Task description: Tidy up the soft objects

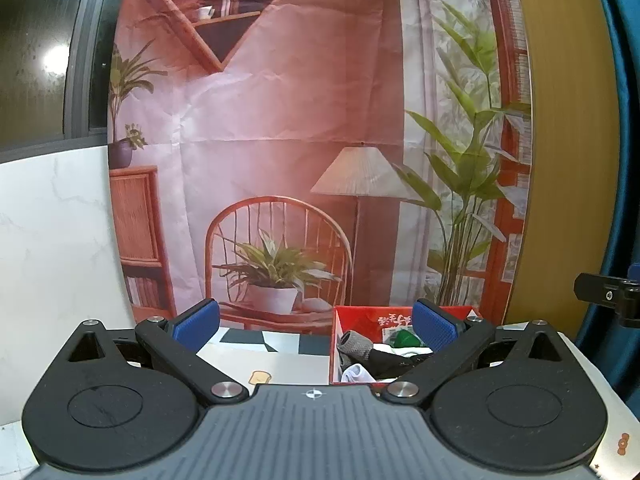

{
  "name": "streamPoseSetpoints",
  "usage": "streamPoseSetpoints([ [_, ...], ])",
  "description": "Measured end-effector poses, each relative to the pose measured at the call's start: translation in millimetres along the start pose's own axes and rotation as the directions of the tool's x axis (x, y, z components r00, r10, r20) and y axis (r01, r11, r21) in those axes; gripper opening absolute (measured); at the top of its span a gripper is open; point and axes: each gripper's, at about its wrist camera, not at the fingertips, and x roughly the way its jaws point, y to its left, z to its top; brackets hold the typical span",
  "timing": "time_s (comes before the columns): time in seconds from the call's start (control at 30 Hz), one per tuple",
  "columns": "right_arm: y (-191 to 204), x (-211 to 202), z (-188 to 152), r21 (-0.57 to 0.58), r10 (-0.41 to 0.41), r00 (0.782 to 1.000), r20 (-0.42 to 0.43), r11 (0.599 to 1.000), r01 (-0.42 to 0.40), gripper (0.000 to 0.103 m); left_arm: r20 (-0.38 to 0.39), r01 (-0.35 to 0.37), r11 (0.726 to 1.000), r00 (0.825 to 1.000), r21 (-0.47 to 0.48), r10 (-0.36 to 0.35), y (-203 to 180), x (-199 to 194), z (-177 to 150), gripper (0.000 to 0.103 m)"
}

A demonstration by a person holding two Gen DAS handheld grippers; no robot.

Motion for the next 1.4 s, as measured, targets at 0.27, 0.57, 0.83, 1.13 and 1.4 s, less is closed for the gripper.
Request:
streamPoseSetpoints([
  [0.27,0.1,0.0,0.1,0.001,0.003,1.000,-0.001,1.000,-0.003,0.103,-0.005,0.011,1.000,1.000,-0.010,-0.011,2.2,0.3,-0.1,0.103],
  [0.57,1.7,-0.9,-0.2,0.001,0.005,1.000,0.001,1.000,-0.005,0.103,-0.003,0.018,1.000,1.000,-0.016,-0.018,3.7,-0.6,-0.8,0.103],
  [0.83,4.9,-1.0,0.5,0.000,0.006,1.000,-0.001,1.000,-0.006,0.103,-0.001,0.020,1.000,1.000,-0.014,-0.020,3.6,-1.6,-0.9,0.103],
  [1.13,4.8,-1.2,0.7,0.001,0.005,1.000,-0.002,1.000,-0.005,0.103,0.000,0.018,1.000,1.000,-0.017,-0.018,4.0,-2.3,-1.4,0.103],
  [1.4,5.3,-1.1,0.9,0.001,0.005,1.000,-0.003,1.000,-0.005,0.103,0.006,0.012,1.000,1.000,-0.021,-0.012,3.7,-4.2,-1.9,0.103],
])
